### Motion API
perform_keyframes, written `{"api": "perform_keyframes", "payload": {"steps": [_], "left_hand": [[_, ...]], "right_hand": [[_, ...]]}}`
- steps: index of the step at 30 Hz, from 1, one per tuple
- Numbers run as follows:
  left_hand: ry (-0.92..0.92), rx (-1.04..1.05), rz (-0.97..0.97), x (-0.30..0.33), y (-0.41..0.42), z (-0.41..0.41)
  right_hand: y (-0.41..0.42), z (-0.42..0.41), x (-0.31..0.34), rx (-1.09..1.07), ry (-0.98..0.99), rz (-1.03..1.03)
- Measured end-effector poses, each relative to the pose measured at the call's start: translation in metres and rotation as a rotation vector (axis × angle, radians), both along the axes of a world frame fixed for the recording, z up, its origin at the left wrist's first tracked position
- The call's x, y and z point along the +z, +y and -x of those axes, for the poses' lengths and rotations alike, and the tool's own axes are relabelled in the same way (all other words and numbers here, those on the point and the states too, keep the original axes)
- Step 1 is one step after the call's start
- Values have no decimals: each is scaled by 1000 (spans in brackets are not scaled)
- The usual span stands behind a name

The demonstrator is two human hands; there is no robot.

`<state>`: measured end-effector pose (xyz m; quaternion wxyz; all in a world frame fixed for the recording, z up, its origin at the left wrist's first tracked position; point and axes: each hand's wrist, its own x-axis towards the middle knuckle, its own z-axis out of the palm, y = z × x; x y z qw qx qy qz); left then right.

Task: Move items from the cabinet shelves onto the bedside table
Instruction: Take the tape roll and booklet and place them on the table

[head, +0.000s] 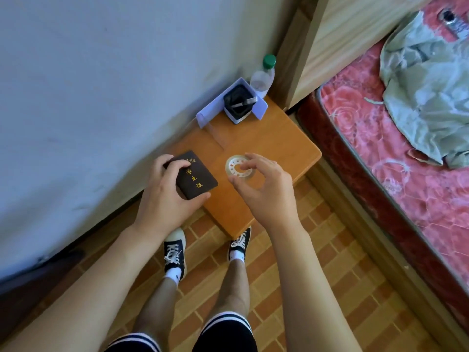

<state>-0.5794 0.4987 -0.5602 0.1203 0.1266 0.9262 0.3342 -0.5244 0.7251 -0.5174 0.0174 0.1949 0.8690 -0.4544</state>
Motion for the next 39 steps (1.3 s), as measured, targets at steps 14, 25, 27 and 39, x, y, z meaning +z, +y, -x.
{"api": "perform_keyframes", "payload": {"steps": [14, 25, 27, 39], "left_hand": [[7, -20, 139, -120, -5, 0], [38, 38, 138, -190, -3, 12], [36, 40, 152, -200, -3, 14], [49, 6, 274, -226, -10, 21]], "right_hand": [[-31, 19, -134, 67, -3, -41], [-41, 35, -219, 184, -25, -144], [-42, 36, -232, 189, -2, -142], [-47, 62, -268, 218, 35, -303]]}}
